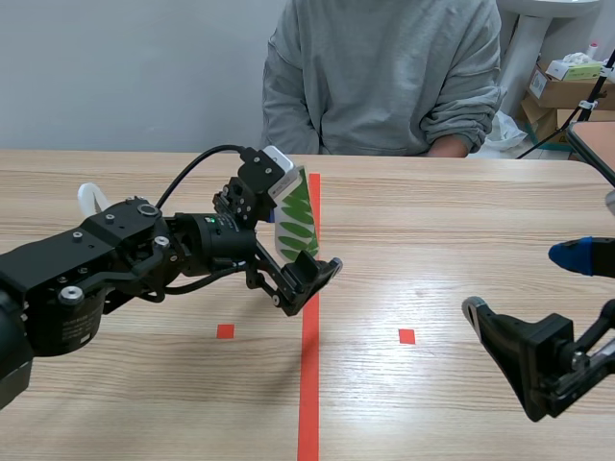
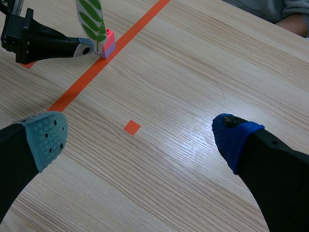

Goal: Do the leaf sorting experiment

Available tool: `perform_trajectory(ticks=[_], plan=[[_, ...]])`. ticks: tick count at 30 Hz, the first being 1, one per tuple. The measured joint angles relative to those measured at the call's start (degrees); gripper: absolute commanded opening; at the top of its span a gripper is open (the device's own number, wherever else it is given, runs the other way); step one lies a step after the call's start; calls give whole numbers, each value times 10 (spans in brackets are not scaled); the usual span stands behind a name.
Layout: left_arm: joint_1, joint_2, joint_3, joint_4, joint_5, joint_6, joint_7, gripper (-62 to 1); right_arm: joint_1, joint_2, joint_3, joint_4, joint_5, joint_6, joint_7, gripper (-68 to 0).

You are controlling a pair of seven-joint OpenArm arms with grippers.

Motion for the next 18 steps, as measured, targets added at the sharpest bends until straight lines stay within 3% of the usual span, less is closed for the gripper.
perform_trajectory(ticks=[7,8,13,18], plan=[[0,0,0,0,17,0,-2,14,6,0,0,0,0,0,0,-56],[0,0,0,0,17,0,-3,-25,6,0,0,0,0,0,0,-56],[0,0,0,0,15,0,-5,-362,6,0,0,0,0,0,0,-56],[0,0,0,0,14,0,-9,-498,6,0,0,0,0,0,0,-56]])
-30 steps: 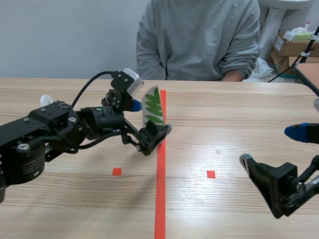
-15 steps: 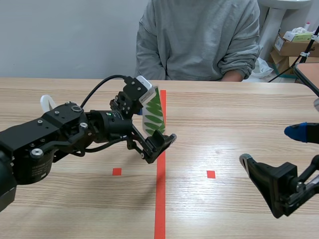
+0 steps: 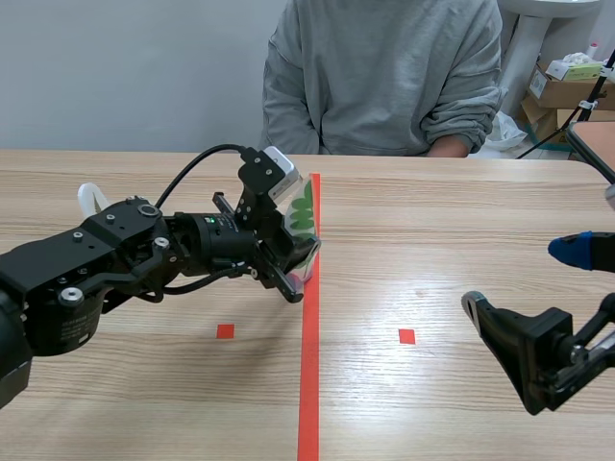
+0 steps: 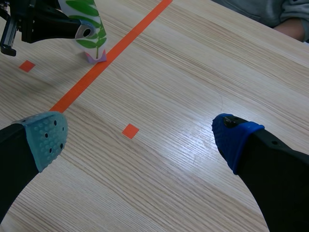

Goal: Do the leaf sorting experiment

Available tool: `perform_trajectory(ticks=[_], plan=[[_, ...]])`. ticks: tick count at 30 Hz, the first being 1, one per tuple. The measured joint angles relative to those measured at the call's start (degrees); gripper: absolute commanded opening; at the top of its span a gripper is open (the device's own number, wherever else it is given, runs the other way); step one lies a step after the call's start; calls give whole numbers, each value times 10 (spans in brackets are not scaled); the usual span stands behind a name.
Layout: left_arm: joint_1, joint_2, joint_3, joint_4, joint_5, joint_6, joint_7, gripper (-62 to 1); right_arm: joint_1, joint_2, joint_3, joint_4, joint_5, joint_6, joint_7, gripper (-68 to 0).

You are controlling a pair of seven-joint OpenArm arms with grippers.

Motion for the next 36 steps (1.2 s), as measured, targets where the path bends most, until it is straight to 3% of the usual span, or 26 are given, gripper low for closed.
perform_trajectory(ticks=[3,22,27,36], plan=[[0,0,0,0,0,0,0,-566,0,0,0,0,0,0,0,-56],[3,0,-7,0,-4,-7,1,-567,0,0,0,0,0,0,0,-56],[34,-4,-80,26,-13,-40,23,-567,0,0,0,0,0,0,0,-56],[95,-55,-242,104,-72,-41,50,-567,0,0,0,0,0,0,0,-56]])
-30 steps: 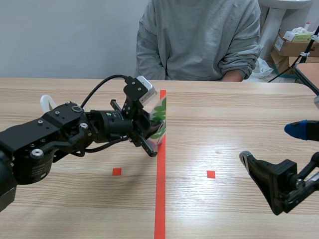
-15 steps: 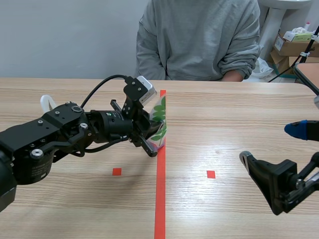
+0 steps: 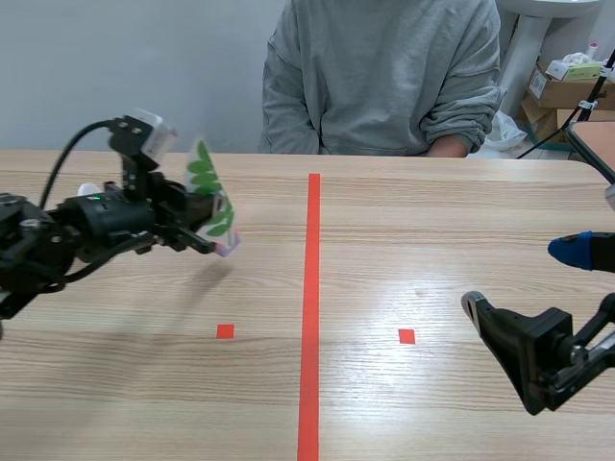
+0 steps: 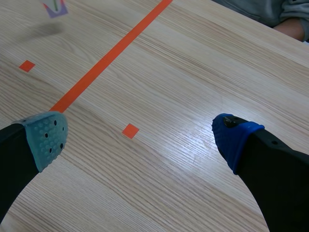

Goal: Do the leaf sorting experiment

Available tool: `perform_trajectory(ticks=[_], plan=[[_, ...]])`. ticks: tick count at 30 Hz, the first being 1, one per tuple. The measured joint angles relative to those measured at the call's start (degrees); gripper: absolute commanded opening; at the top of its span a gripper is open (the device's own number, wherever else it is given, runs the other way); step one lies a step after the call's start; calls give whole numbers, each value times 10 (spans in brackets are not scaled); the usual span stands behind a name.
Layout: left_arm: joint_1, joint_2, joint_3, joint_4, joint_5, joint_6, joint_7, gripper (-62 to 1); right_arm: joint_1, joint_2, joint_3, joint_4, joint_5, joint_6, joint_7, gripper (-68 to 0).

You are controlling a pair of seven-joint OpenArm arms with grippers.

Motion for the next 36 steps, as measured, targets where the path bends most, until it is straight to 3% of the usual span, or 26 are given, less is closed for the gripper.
perform_trajectory(ticks=[6,13,16,32,34,36], plan=[[29,-61,-95,0,-38,2,2,-567,0,0,0,0,0,0,0,-56],[58,-120,-111,0,-37,2,2,-567,0,0,0,0,0,0,0,-56],[73,-126,-111,-2,-37,6,-2,-566,2,0,0,0,0,0,0,-56],[72,-124,-111,-90,-37,107,-29,-566,9,0,0,0,0,0,0,-56],[72,-124,-111,-90,-37,114,-29,-536,9,0,0,0,0,0,0,-56],[72,-124,-111,-90,-37,114,-29,-436,9,0,0,0,0,0,0,-56]])
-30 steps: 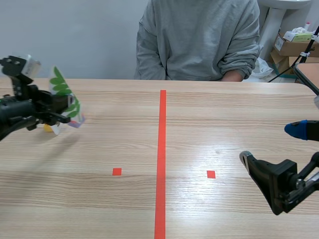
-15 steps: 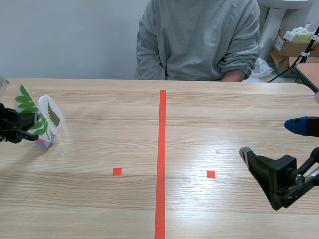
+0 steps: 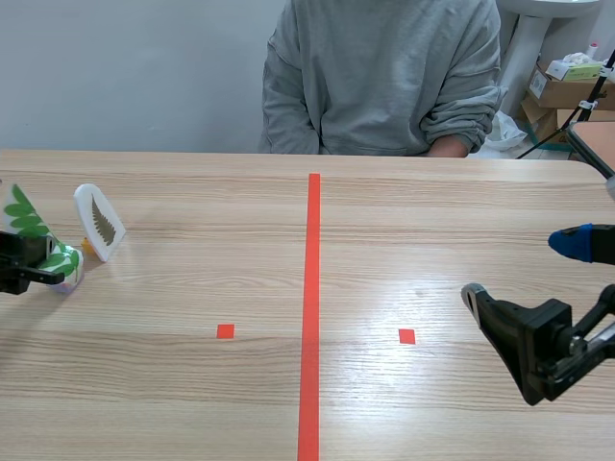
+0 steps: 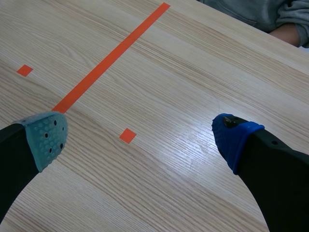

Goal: Do the leaf sorting experiment

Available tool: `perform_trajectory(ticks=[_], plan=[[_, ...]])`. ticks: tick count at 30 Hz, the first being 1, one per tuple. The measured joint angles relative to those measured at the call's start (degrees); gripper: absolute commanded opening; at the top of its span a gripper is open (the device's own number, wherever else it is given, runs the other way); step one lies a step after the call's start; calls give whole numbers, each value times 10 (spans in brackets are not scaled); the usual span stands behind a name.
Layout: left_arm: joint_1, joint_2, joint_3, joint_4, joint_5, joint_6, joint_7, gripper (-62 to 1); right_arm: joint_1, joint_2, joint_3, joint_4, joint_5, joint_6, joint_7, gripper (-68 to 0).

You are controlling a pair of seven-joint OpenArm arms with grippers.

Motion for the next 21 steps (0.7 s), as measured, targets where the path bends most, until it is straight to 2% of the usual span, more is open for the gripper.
perform_trajectory(ticks=[3,5,11,15,17,21], plan=[[0,0,0,0,0,0,0,-259,0,0,0,0,0,0,0,-56],[0,0,0,0,0,0,1,-200,0,0,0,0,0,0,0,-56],[0,5,0,0,0,0,1,-175,0,0,0,0,0,0,0,-56],[0,6,0,0,0,-1,3,-59,0,0,0,0,0,0,0,-56],[0,6,0,0,0,0,5,-23,0,0,0,0,0,0,0,-56],[5,5,0,17,0,-2,23,-21,0,0,0,0,0,0,0,-56]])
